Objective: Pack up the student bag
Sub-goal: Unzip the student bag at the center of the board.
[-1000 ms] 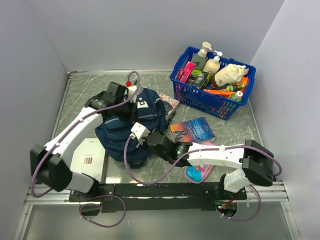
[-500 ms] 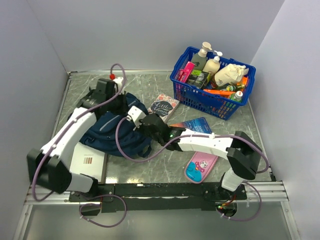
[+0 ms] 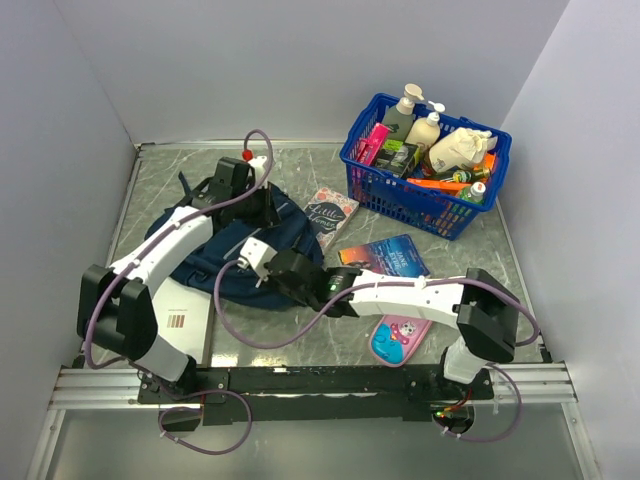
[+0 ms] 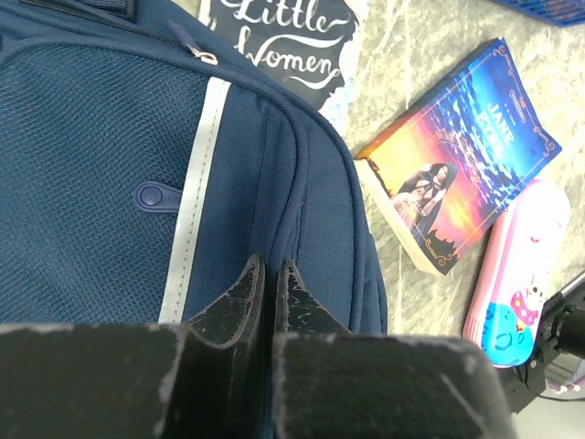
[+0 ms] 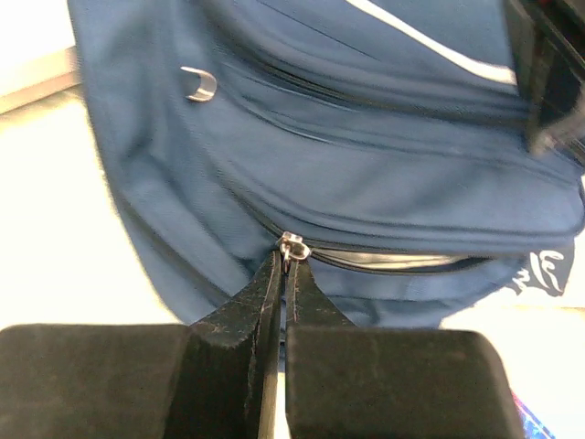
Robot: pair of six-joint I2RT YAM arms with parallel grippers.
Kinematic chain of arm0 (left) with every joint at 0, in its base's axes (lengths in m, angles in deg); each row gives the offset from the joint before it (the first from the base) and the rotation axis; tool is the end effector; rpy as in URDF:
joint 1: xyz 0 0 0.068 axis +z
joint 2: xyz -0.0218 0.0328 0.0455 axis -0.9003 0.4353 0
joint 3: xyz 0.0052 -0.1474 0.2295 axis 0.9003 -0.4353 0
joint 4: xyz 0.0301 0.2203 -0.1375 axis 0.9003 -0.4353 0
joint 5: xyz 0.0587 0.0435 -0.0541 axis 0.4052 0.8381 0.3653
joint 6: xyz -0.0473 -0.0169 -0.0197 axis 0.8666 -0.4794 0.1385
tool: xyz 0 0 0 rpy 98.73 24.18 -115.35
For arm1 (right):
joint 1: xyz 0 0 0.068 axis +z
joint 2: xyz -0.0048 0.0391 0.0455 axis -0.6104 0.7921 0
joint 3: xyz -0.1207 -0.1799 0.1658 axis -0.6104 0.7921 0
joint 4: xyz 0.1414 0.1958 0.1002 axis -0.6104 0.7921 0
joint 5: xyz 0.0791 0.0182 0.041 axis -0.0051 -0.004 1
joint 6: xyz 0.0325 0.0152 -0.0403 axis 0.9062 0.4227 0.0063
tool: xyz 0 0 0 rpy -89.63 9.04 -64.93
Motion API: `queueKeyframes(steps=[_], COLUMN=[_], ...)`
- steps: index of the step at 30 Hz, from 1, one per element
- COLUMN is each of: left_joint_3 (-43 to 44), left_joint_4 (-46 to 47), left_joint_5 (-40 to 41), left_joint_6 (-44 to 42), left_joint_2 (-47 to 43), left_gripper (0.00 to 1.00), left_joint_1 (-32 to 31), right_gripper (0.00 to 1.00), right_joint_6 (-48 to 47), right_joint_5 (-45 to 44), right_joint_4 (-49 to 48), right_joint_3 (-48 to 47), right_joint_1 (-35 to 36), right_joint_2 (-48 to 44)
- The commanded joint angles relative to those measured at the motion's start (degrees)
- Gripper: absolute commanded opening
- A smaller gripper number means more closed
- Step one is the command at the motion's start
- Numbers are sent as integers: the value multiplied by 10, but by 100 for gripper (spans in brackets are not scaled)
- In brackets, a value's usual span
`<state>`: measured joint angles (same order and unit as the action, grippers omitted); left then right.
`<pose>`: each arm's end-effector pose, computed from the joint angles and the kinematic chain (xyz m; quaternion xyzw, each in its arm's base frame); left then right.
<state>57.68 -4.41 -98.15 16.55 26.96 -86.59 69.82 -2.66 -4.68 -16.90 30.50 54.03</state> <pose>0.3103 -0.1389 0.2942 0.0829 0.9029 -0.2667 0.3268 0.1468 0.3403 0.2597 -0.5040 0.7086 0.1264 0.4774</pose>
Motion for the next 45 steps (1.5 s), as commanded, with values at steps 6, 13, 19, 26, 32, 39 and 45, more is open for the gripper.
queueKeyframes(steps=[6,13,19,26,32,39,45], left_joint_3=[48,75,69,88,106,128,102], left_joint_4=[152,152,160,127,136,141,128], left_joint_5=[-60,-86,-91,-90,-104,-149,-168], left_joint_6=[44,55,52,18,45,27,-35], left_joint_2=[24,24,26,12,-1,1,-31], left_gripper=[1,1,1,1,1,1,1], left_joint_1=[-8,-16,-16,-14,5,33,44], right_gripper=[0,0,0,4,17,62,95], right_joint_6=[33,24,23,9,14,37,143], right_joint_5=[102,143,166,190,176,155,76], right_joint_4=[4,3,-32,-94,-100,-126,-110], right_joint_3=[-70,-142,-158,-160,-182,-88,25], right_joint_1=[51,68,76,75,76,76,32], right_joint_2=[42,104,118,137,148,73,-60])
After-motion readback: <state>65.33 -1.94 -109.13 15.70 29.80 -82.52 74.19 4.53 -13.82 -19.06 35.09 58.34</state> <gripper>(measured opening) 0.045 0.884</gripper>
